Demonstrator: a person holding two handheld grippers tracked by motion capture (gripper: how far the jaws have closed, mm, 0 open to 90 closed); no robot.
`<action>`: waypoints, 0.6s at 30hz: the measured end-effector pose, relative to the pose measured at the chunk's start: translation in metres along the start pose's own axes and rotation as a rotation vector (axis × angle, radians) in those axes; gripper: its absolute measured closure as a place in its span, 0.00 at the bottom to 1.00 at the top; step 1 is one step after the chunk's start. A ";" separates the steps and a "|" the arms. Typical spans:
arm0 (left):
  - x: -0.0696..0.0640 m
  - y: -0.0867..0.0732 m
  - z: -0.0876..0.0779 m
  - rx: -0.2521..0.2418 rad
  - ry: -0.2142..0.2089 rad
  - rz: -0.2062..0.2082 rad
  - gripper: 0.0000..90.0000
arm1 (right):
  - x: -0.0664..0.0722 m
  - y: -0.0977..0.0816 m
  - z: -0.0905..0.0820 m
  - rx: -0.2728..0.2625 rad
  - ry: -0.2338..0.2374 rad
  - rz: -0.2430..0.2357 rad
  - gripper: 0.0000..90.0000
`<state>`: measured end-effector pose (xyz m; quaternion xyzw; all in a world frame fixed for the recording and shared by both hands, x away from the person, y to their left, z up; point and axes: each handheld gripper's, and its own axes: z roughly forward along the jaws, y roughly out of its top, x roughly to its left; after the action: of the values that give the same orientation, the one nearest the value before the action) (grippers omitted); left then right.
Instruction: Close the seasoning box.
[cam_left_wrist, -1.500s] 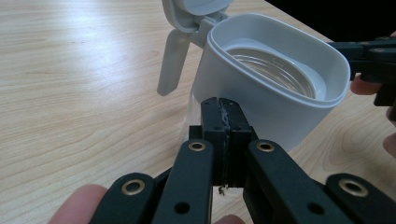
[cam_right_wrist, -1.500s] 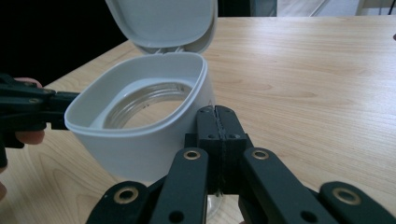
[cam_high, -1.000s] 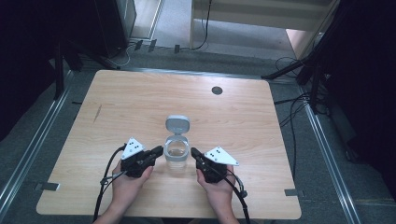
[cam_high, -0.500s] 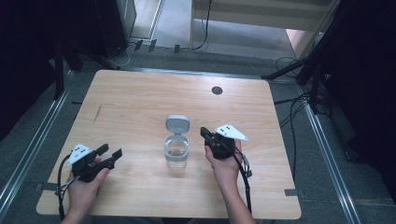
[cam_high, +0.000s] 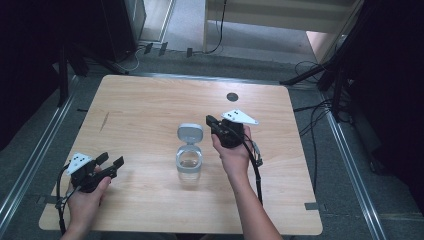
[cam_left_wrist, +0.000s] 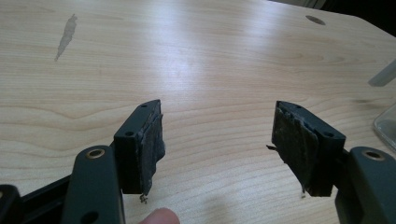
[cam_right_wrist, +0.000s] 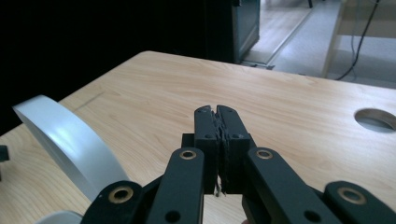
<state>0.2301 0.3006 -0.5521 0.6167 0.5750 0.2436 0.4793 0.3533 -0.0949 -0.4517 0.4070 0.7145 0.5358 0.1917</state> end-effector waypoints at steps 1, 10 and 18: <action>0.002 0.000 0.000 0.004 -0.003 -0.015 0.38 | 0.004 0.003 -0.001 -0.017 0.029 0.012 0.99; 0.001 0.001 0.002 0.013 0.004 -0.021 0.38 | 0.017 -0.013 -0.031 0.005 0.100 -0.015 0.96; 0.001 0.001 0.002 0.019 0.012 -0.017 0.39 | -0.001 -0.027 -0.059 -0.022 0.037 -0.011 0.88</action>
<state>0.2326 0.3006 -0.5523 0.6148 0.5853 0.2377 0.4722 0.3014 -0.1344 -0.4562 0.3908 0.7142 0.5502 0.1859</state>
